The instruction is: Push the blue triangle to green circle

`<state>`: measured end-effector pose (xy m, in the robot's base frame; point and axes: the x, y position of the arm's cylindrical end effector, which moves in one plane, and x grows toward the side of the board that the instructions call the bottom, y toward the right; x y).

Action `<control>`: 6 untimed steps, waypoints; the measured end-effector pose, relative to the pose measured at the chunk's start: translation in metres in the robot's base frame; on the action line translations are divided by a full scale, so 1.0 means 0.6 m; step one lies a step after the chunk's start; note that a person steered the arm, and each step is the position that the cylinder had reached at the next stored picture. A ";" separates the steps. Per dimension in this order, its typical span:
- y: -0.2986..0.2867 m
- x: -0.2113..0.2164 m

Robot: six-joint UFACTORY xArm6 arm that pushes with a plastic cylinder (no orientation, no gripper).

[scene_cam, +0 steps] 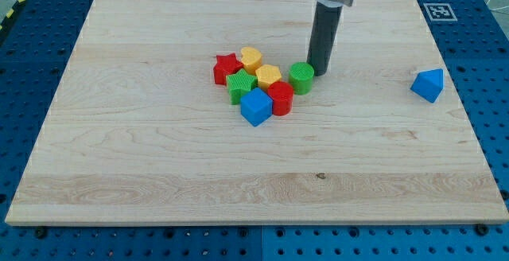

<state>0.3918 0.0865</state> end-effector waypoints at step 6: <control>0.084 -0.127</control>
<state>0.3156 0.1369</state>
